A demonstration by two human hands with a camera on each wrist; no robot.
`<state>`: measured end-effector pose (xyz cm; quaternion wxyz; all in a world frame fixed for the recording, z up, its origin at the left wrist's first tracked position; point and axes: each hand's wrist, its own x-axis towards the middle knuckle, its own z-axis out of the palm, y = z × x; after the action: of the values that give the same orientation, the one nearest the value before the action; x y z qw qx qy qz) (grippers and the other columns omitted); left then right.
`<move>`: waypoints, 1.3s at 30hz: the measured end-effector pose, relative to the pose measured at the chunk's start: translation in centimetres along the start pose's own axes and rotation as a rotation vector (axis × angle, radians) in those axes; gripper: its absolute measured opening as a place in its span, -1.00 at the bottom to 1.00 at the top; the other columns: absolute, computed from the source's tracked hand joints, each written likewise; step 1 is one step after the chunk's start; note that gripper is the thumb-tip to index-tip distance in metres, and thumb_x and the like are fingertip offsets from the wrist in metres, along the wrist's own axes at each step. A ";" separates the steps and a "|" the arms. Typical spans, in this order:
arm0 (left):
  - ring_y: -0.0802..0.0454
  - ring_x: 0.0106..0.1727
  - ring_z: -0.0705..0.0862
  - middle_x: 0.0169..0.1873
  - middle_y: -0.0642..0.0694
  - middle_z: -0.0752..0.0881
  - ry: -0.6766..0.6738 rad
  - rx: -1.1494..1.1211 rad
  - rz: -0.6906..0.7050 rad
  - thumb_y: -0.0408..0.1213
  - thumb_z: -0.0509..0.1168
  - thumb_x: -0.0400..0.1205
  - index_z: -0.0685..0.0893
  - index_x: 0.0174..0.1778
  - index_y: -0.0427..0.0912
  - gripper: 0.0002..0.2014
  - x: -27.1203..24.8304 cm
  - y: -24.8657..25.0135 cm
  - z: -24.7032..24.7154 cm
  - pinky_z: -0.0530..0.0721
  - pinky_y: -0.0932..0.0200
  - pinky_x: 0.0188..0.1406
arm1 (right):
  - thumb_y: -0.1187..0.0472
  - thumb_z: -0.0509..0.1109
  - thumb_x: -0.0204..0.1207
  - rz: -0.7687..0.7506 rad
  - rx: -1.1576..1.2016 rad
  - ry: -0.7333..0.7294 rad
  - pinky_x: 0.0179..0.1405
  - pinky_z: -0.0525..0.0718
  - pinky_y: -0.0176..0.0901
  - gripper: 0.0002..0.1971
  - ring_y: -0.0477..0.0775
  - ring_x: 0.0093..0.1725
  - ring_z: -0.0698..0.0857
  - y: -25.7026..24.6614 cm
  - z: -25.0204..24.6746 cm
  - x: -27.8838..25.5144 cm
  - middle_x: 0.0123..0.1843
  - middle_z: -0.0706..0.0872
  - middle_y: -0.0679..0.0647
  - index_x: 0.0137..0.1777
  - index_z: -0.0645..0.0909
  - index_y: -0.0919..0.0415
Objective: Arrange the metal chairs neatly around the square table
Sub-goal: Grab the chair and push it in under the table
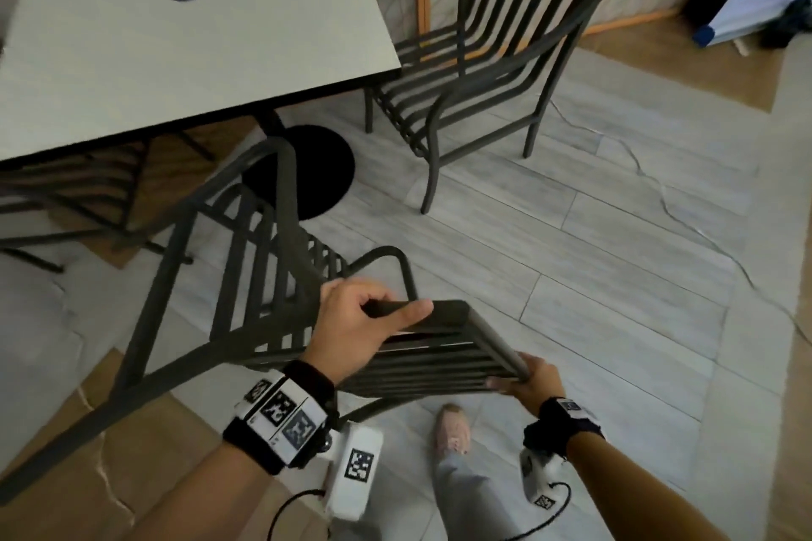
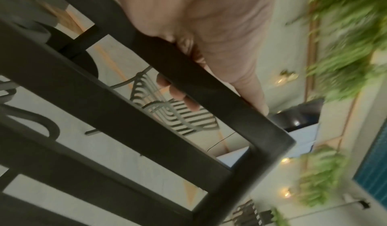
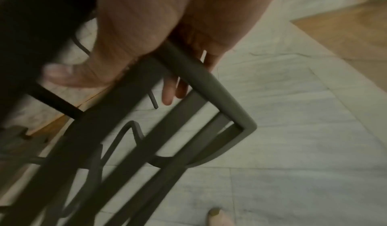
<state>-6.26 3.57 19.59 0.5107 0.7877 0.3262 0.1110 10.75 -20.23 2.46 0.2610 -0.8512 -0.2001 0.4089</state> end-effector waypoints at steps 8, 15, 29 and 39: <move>-0.03 -0.32 0.62 -0.44 -0.25 0.69 0.275 -0.383 0.131 0.27 0.43 0.35 0.79 -0.44 -0.12 -0.54 -8.6 2.3 -14.3 0.59 0.11 -0.16 | -0.08 0.77 -0.12 -0.418 -0.189 0.294 -0.51 0.26 -0.32 -0.48 -0.06 -0.47 0.43 -11.9 -1.6 -7.4 -0.47 0.40 -0.13 -0.58 0.37 -0.14; 0.07 -0.36 0.64 -0.46 0.03 0.72 0.534 -0.735 0.088 0.49 0.45 0.12 0.76 -0.33 -0.04 -0.38 -13.9 -5.7 -25.3 0.60 0.12 -0.15 | -0.44 0.42 0.10 -0.884 -0.468 0.427 -0.65 0.49 -0.12 -0.43 0.04 -0.46 0.49 -23.6 -0.1 -11.7 -0.49 0.37 -0.11 -0.55 0.50 0.11; 0.09 -0.21 0.68 -0.33 0.04 0.72 0.770 -0.458 -0.122 -0.09 0.63 0.19 0.70 -0.27 -0.18 -0.65 -22.6 -14.8 -31.5 0.61 0.19 -0.02 | -0.27 0.63 0.03 -0.811 -0.796 0.371 -0.69 0.24 -0.35 -0.53 -0.07 -0.44 0.35 -30.0 13.2 -17.8 -0.51 0.42 -0.10 -0.57 0.55 0.09; -0.08 -0.39 0.57 -0.60 -0.05 0.63 0.815 -0.122 -0.331 -0.26 0.52 0.47 0.75 -0.48 -0.28 -0.75 -25.4 -22.8 -31.7 0.48 0.21 -0.23 | -0.09 0.53 0.34 -0.774 -0.923 0.263 -0.41 0.40 -0.15 -0.73 0.03 -0.26 0.53 -31.1 20.8 -16.1 -0.34 0.57 -0.07 -0.37 0.68 0.09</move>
<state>-50.84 16.95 17.97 0.3970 0.5849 0.6156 0.3483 -19.34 1.05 19.89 0.0176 -0.7854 -0.6169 0.0472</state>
